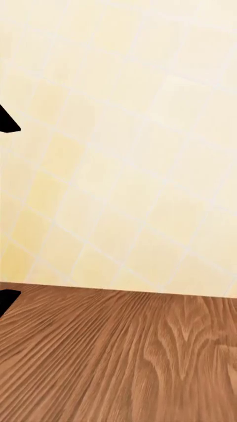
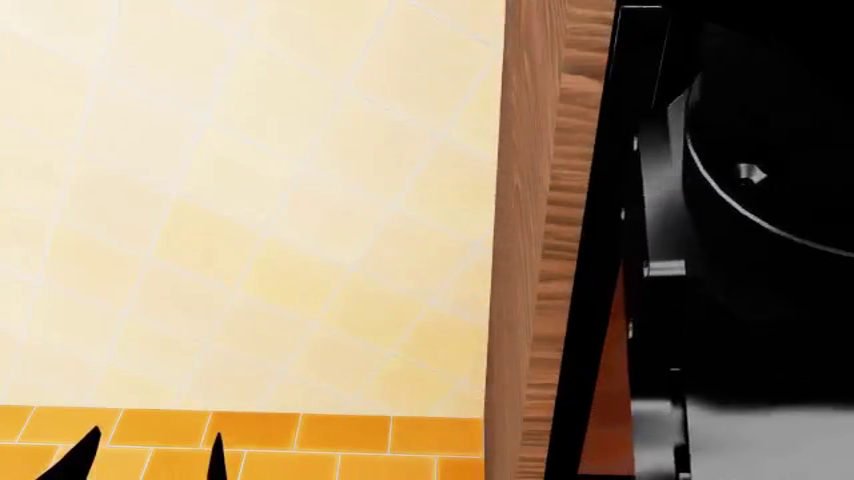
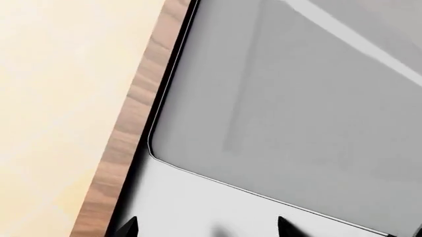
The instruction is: Close the microwave door
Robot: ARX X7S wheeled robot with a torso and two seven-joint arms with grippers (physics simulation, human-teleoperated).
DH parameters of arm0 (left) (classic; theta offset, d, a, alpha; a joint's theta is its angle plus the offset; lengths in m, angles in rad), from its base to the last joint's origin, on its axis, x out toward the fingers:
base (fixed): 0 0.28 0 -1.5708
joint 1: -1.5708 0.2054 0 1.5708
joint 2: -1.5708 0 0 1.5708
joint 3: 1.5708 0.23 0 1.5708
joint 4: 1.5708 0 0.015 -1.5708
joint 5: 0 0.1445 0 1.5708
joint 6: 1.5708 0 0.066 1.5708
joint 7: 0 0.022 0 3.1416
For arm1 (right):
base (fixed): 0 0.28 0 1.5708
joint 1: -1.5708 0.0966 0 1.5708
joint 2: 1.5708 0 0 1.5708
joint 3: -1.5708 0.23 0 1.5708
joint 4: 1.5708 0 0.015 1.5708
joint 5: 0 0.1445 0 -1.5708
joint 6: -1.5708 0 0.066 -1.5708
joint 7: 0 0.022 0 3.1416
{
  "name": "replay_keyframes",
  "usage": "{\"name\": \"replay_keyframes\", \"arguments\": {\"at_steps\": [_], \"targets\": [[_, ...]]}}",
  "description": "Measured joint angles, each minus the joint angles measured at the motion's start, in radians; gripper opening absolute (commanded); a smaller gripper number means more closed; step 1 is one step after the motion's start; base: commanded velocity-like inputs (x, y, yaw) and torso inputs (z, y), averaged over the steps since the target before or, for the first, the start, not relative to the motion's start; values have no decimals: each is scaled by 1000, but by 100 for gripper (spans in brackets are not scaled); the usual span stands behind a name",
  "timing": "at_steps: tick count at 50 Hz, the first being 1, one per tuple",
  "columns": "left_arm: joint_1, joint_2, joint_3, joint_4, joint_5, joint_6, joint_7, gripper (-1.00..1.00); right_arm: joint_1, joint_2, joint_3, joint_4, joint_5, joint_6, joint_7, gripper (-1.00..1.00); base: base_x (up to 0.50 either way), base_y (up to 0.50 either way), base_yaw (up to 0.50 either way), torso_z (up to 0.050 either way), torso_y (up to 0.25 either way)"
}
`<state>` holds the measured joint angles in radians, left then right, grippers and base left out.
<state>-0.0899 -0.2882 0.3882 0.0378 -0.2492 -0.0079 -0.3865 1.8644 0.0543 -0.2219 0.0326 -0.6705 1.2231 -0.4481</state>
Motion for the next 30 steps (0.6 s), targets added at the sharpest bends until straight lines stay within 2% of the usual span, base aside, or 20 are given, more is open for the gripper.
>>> {"name": "replay_keyframes", "arguments": {"at_steps": [30], "targets": [[11, -9, 3, 15, -6, 7, -14, 100, 108, -6, 81, 227, 125, 22, 44, 100, 0, 0, 0, 0, 0]]}}
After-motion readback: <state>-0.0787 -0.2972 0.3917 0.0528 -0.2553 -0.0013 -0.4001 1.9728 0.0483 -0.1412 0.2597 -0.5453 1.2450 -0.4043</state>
